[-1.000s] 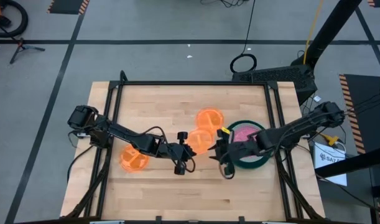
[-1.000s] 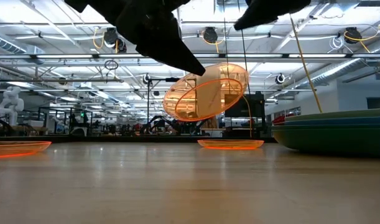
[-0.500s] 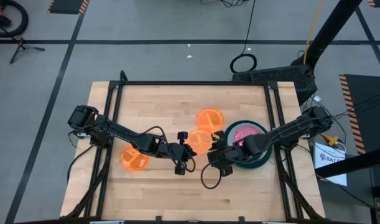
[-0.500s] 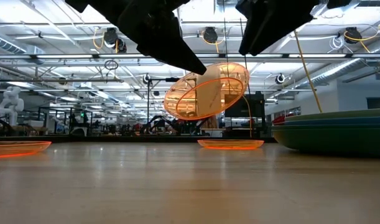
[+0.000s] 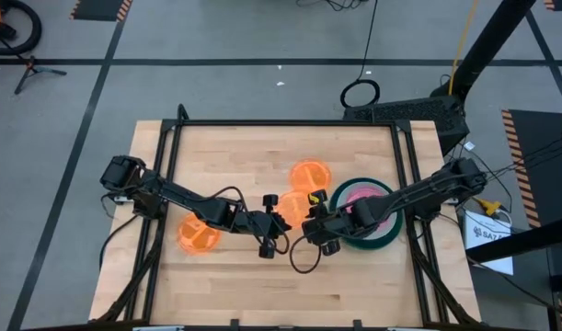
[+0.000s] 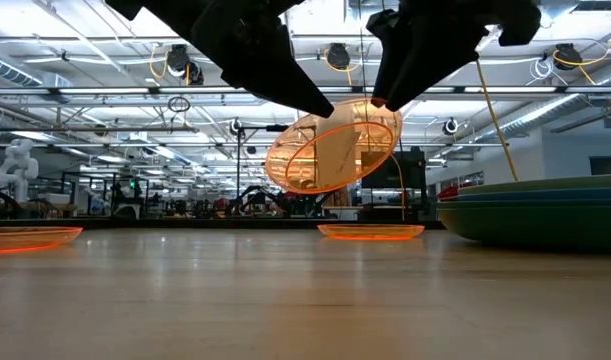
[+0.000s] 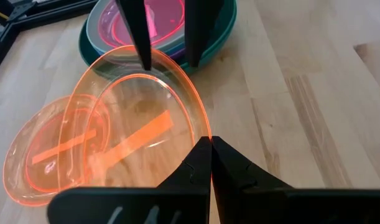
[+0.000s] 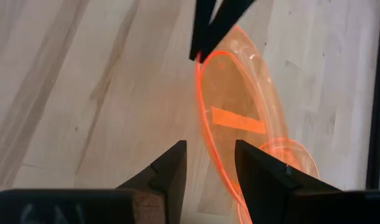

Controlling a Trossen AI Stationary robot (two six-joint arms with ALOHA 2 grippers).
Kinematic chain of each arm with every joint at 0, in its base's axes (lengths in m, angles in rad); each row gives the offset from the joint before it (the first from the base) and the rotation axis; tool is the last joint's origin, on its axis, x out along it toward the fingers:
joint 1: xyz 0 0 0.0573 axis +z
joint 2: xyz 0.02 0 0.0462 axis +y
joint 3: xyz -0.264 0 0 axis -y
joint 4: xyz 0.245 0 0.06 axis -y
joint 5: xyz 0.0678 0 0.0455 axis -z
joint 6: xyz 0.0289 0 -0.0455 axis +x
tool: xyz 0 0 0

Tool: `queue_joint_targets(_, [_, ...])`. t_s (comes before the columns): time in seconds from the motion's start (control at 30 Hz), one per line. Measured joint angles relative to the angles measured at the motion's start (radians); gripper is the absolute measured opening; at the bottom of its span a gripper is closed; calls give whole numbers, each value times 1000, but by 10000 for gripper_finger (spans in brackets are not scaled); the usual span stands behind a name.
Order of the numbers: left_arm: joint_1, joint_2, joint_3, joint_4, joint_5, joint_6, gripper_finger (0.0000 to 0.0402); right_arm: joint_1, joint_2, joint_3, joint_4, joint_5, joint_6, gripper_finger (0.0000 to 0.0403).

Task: Stack plastic plates
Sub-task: Stack the top orange plate on top of the pink plate

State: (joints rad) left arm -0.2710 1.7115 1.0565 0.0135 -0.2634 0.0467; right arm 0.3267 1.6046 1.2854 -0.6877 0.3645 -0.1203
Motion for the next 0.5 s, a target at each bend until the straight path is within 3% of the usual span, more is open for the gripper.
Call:
queue_joint_targets(0.23, [0,0,0,5,0,7,4,0,14,0,10,-2,-26,122])
queue_joint_targets(0.5, [0,0,0,10,0,12,4,-2,14,-1,26,-20,-58,73])
